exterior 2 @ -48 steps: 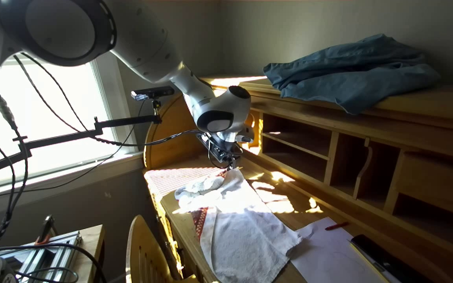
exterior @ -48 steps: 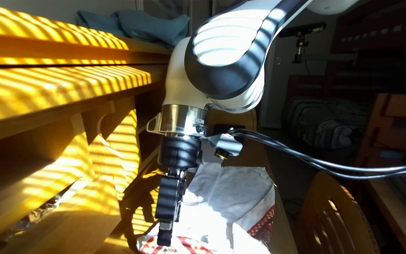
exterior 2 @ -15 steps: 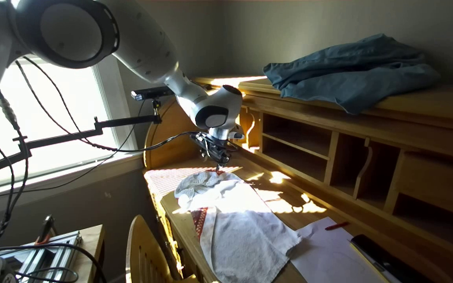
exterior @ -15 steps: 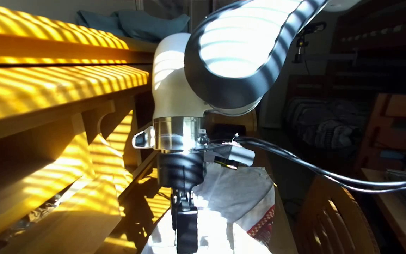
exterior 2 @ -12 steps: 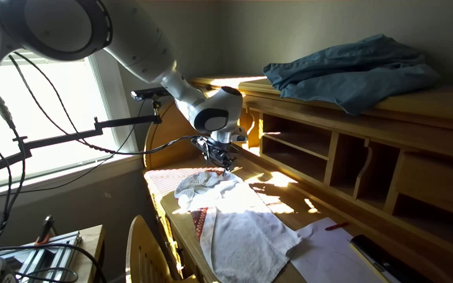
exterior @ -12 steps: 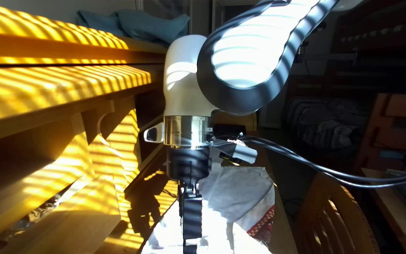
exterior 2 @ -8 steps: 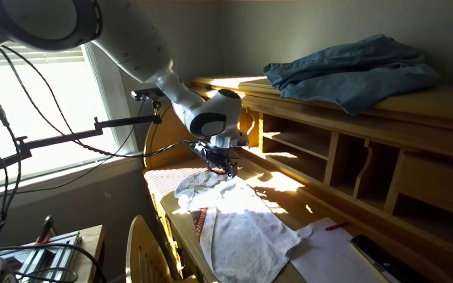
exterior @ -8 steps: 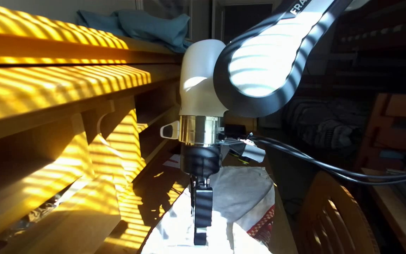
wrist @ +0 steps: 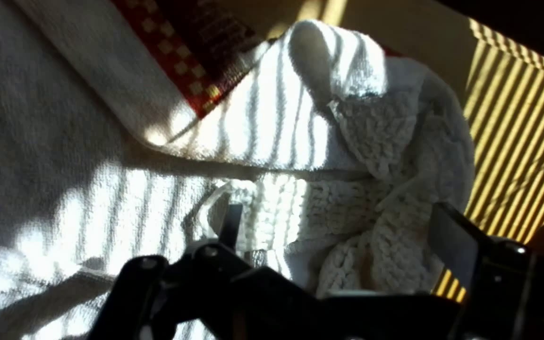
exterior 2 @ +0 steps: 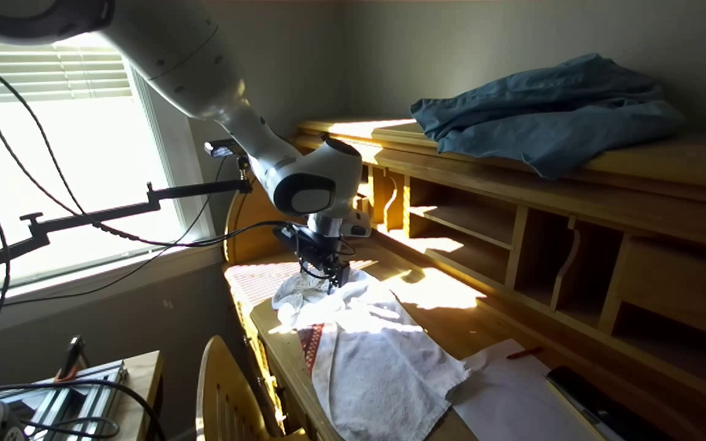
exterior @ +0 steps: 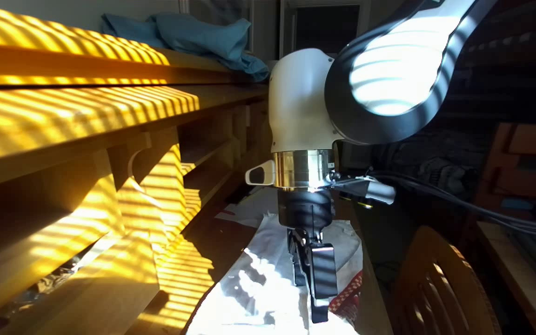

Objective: Unfold the white and red towel and lay it out.

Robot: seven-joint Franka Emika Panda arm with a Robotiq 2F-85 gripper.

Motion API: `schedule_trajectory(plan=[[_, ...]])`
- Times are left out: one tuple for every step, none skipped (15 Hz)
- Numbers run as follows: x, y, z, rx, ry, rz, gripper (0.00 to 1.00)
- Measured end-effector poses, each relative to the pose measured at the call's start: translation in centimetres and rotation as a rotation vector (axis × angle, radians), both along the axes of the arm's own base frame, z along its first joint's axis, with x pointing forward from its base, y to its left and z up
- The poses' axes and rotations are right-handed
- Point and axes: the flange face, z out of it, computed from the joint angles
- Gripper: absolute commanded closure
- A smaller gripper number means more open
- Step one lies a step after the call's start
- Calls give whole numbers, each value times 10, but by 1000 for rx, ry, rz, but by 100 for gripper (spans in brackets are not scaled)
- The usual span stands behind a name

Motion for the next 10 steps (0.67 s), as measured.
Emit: schedule_trajectory(plan=[[-6,2,2,14,17,14,0],[-12,4,3,32,36,29,0],[-17,6,4,48,55,45,0],[-22,8,5,60,72,61,0],[-27,10,5,69,91,77,0],[-31,11,4,72,109,93,0],[-34,12,3,72,125,107,0],[-38,12,1,72,136,120,0],[-41,12,-2,72,141,133,0],[-44,13,-5,73,146,148,0]])
